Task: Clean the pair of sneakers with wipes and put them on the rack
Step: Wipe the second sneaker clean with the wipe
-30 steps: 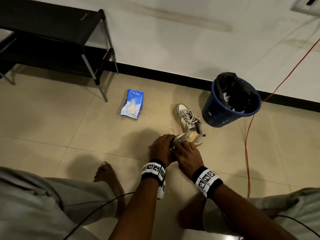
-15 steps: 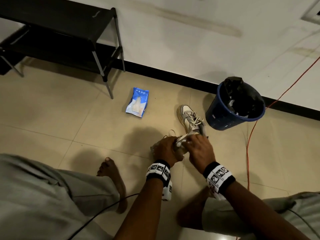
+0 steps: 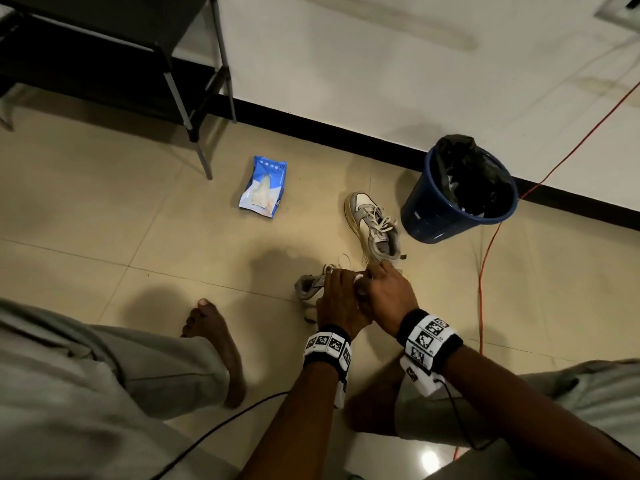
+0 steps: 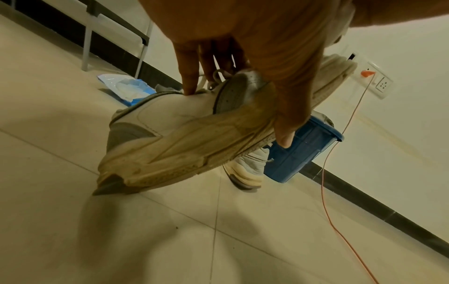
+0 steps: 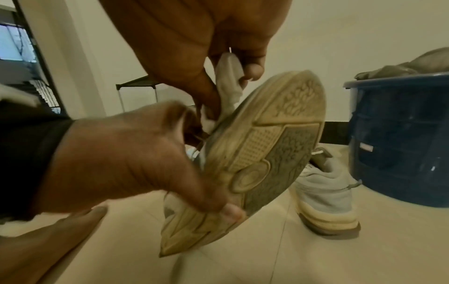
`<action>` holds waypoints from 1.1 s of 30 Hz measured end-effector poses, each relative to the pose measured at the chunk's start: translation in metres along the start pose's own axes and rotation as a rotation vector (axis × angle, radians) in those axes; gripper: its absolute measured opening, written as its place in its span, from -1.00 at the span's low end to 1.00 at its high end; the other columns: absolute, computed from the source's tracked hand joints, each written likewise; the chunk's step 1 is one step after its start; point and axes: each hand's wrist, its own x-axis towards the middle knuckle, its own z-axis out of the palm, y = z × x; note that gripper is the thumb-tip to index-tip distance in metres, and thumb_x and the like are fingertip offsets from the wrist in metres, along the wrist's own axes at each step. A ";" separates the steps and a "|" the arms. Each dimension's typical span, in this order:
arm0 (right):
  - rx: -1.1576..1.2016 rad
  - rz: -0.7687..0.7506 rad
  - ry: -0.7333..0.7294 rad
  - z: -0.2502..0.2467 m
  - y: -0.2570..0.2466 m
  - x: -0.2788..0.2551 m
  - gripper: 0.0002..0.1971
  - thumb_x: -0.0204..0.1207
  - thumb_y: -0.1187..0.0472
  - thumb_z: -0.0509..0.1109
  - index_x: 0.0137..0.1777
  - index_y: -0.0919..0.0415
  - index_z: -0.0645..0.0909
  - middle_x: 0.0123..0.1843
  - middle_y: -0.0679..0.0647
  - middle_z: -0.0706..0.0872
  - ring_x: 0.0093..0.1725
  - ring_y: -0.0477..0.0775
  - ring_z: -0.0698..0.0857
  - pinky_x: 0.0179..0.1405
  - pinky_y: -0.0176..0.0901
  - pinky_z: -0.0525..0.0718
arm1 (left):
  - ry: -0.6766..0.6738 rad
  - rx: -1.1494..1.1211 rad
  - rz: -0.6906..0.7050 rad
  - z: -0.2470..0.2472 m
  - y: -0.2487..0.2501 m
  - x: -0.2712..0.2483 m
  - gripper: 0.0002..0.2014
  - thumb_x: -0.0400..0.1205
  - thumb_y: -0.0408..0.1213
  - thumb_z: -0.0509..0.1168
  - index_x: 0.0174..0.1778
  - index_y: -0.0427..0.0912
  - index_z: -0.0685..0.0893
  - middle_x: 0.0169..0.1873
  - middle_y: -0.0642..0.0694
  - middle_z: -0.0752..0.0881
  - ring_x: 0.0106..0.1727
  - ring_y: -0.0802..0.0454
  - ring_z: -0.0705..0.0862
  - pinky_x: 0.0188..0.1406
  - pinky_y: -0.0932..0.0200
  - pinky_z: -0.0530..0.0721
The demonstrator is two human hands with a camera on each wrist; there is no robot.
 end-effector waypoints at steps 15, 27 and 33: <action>0.379 0.364 0.449 0.002 0.053 -0.007 -0.78 0.38 0.44 0.47 0.00 0.24 0.79 -0.21 0.15 0.61 -0.24 0.23 0.62 -0.30 -0.14 0.53 | 0.018 -0.029 -0.024 -0.013 0.002 0.003 -0.15 -0.03 -0.10 0.68 0.16 -0.05 0.44 0.17 -0.03 0.50 0.23 -0.10 0.50 -0.12 -0.11 0.70; 0.331 -0.139 0.328 0.015 0.017 -0.033 -0.72 0.46 0.31 0.28 0.05 0.16 0.79 -0.01 0.13 0.66 -0.09 0.12 0.65 -0.28 -0.16 0.66 | 0.128 -0.205 0.031 -0.022 -0.005 0.022 -0.30 0.04 -0.13 0.65 0.08 -0.20 0.57 0.06 -0.10 0.59 0.08 -0.07 0.57 -0.13 0.14 0.53; 0.513 0.126 0.597 0.000 0.034 -0.004 -0.74 0.34 0.52 0.49 -0.04 0.22 0.82 -0.08 0.12 0.68 -0.13 0.13 0.68 -0.16 -0.14 0.65 | 0.062 -0.210 -0.050 -0.030 0.003 0.033 -0.23 -0.01 -0.20 0.70 0.11 -0.15 0.54 0.09 -0.04 0.56 0.07 0.00 0.53 -0.11 0.13 0.55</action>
